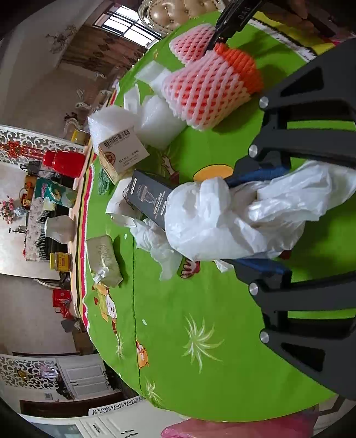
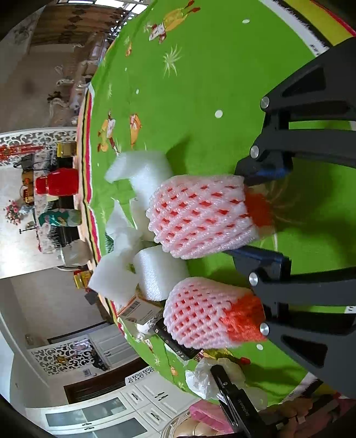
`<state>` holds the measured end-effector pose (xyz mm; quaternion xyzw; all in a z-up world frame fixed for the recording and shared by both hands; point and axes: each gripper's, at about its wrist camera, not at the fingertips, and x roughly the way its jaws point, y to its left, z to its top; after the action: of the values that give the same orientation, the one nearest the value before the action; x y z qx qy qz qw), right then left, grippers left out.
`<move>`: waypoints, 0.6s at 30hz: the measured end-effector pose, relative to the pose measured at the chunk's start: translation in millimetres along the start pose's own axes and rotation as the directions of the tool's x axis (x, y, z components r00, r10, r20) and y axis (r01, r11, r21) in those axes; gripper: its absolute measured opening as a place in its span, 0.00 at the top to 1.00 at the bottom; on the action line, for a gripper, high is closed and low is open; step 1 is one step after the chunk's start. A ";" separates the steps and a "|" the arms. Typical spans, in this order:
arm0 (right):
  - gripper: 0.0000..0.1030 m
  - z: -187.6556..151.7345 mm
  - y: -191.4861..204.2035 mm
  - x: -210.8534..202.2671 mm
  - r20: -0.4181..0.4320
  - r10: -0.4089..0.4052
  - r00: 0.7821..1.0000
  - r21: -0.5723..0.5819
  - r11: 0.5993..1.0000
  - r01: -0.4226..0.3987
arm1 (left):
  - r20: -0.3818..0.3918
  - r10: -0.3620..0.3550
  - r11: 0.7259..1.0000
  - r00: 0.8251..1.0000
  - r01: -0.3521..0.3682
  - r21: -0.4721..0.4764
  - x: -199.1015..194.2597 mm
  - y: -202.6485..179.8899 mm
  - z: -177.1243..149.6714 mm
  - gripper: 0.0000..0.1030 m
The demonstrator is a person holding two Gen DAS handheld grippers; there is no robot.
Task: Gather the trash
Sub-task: 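Grasp the white plastic bag with the left tool while the right tool grasps a pink foam net, then carry the bag and foam net with both tools over the pink bin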
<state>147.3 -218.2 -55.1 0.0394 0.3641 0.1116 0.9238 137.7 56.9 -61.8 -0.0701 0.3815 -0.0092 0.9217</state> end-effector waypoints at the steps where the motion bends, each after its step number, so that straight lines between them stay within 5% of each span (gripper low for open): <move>1: 0.62 -1.5 0.5 -3.2 0.006 -0.005 1.000 0.003 1.000 0.005 | 0.007 -0.006 1.000 1.000 0.006 0.000 -3.7 1.0 -1.9 0.58; 18: 0.63 -27.7 56.8 -72.0 0.149 0.034 0.988 -0.069 0.997 -0.024 | 0.144 -0.019 0.999 0.989 0.013 0.046 -77.2 15.9 -38.8 0.58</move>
<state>67.1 -180.1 -18.8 0.0219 0.2891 0.1339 0.9476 55.1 73.3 -36.9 -0.0530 0.3128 -0.0200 0.9481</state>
